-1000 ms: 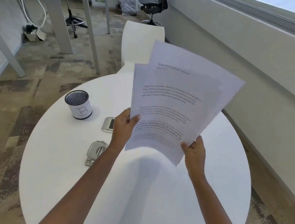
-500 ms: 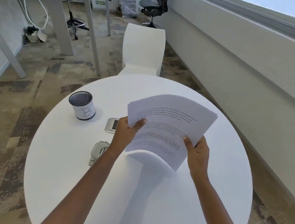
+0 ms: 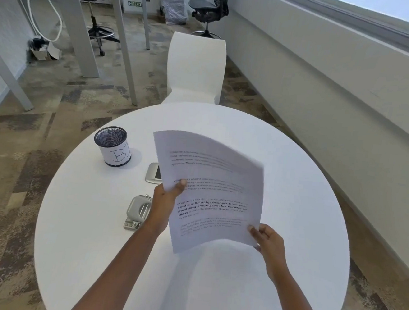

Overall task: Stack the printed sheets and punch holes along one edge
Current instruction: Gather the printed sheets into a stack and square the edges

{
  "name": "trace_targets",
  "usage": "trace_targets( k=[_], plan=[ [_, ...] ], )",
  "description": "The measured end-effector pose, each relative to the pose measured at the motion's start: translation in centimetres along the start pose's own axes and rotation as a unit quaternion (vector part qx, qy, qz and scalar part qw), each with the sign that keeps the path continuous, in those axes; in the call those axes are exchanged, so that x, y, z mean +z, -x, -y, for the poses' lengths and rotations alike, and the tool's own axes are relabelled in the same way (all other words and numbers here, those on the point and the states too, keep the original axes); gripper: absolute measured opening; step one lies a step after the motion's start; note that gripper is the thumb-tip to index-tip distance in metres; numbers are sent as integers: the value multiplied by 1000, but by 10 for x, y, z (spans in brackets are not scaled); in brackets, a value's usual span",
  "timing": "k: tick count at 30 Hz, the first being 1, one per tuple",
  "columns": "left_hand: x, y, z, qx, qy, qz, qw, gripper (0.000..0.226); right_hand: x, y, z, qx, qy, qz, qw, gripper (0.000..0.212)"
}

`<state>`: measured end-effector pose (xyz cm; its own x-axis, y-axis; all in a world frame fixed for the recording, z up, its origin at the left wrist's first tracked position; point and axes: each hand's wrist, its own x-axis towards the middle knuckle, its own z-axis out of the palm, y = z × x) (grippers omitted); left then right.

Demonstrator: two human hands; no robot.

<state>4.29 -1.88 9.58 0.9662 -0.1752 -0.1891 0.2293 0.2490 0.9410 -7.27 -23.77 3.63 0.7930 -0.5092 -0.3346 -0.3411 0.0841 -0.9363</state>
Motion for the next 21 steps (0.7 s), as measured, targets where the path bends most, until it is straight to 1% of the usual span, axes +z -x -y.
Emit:
trace_targets(
  k=[2,3,5,7,9,10,12,15,18,21],
  plan=[
    [0,-1,3,-32,30,-27,999,13,-6,2,-3,19,-56,4,998,6],
    [1,-1,6,-50,43,-42,997,11,-9,3,-3,25,-79,5,997,6],
    [2,-1,12,-81,68,-66,992,16,-11,3,-5,37,-142,7,989,13],
    [3,0,20,-113,102,-82,985,20,-12,4,-6,53,-221,20,974,18],
    [4,2,30,-164,147,-77,973,27,-11,6,-8,73,-276,35,958,26],
    [5,3,36,-190,163,-71,966,34,-9,7,-10,86,-283,45,954,29],
    [9,6,49,-222,181,-84,954,39,-3,11,-16,116,-266,69,954,28],
    [16,15,67,-263,181,-133,938,37,6,17,-31,162,-234,88,955,26],
    [15,24,78,-298,167,-160,926,36,4,23,-40,185,-185,55,964,30],
    [1,26,82,-292,158,-172,928,38,-11,26,-44,198,-130,20,971,30]
  ],
)
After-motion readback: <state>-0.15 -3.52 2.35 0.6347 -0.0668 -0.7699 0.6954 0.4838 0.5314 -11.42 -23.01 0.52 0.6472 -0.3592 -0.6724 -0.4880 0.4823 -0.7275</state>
